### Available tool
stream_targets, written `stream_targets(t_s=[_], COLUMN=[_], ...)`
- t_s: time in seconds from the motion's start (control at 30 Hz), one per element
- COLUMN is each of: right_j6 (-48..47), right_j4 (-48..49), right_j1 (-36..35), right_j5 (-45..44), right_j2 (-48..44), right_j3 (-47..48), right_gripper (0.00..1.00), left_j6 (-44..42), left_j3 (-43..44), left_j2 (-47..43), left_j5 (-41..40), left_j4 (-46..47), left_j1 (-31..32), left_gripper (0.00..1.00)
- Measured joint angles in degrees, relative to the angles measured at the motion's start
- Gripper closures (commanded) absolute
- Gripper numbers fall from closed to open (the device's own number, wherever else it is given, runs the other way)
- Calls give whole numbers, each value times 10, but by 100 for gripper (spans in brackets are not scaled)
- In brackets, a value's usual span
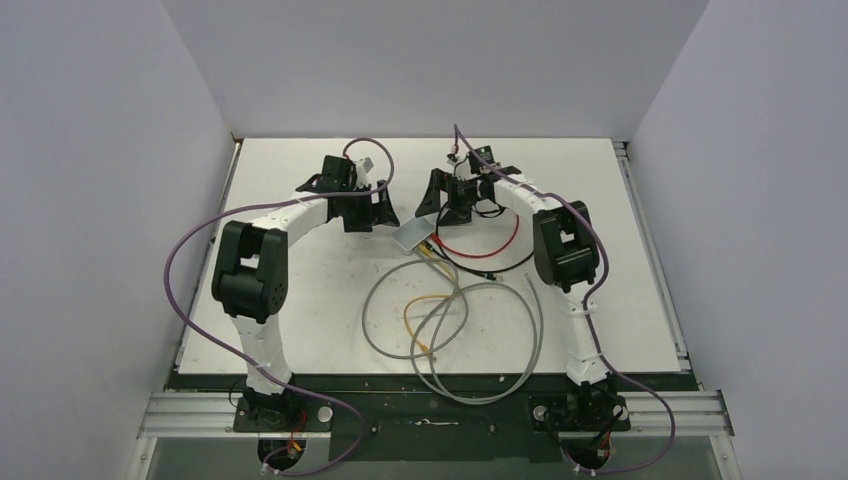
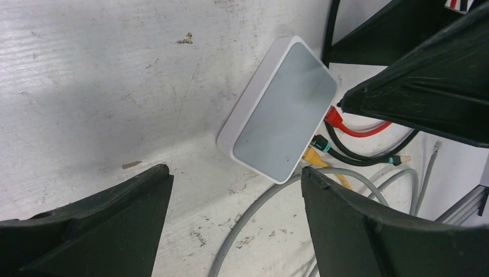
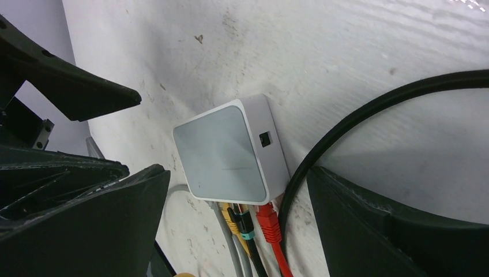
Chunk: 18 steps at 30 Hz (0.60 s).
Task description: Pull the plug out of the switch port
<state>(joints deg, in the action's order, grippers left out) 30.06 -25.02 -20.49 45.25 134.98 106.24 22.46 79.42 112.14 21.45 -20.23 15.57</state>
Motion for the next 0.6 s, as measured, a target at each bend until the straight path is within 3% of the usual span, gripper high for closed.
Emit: stream_targets(t_s=[0.3, 0.6], right_j6=[-90, -129], right_j4=[-82, -103], right_j1=[-40, -63], right_j5=[3, 13], right_j2=[50, 50], right_j3=[99, 104], right_gripper=[19, 6], left_j6=[-30, -84], left_j3=[-4, -24], left_j2=[-1, -17], left_j5=[10, 0], left_j4=[-2, -40], left_j1=[-8, -17], left_gripper=[19, 19])
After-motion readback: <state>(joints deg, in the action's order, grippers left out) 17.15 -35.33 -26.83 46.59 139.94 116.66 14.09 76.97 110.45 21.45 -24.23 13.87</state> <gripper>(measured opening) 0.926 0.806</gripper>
